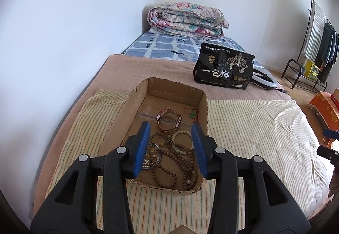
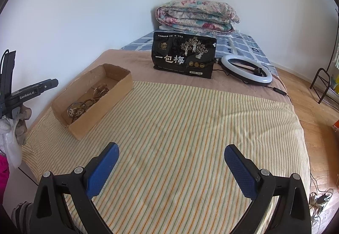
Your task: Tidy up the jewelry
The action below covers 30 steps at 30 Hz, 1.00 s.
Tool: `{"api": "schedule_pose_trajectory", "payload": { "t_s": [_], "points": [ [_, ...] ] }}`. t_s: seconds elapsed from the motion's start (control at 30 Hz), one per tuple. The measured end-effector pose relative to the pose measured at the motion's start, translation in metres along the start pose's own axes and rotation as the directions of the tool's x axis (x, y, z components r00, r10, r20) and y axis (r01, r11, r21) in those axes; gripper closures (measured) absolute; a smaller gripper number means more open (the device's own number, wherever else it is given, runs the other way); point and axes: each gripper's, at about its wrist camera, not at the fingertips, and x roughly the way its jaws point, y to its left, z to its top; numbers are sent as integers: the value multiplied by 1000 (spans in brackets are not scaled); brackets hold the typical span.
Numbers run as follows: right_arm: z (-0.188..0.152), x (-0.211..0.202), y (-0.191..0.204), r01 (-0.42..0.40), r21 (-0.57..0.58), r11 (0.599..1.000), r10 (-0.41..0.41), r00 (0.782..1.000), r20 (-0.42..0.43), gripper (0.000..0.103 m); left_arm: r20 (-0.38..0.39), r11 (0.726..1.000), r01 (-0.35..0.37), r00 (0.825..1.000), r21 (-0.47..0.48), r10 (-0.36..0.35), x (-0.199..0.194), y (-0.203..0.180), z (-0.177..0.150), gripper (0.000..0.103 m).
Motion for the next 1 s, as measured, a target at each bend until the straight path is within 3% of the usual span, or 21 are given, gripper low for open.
{"api": "schedule_pose_trajectory", "payload": {
  "t_s": [0.3, 0.43, 0.57, 0.67, 1.0],
  "points": [
    [8, -8, 10, -12, -4, 1000, 12, 1000, 29, 2, 46, 999, -54, 997, 4, 54, -36, -3, 5, 60],
    [16, -15, 21, -20, -18, 1000, 21, 998, 54, 1, 73, 998, -64, 995, -13, 65, -58, -5, 6, 42],
    [23, -23, 34, -34, -38, 999, 36, 996, 79, 0, 91, 996, -79, 992, -34, 82, -79, -5, 8, 40],
    [27, -29, 44, -42, -54, 998, 47, 994, 97, 0, 108, 995, -88, 990, -56, 93, -95, -6, 6, 27],
    [31, -38, 61, -49, -73, 996, 59, 988, 143, 0, 141, 991, -129, 981, -28, 132, -130, -24, -7, 12]
  ]
}}
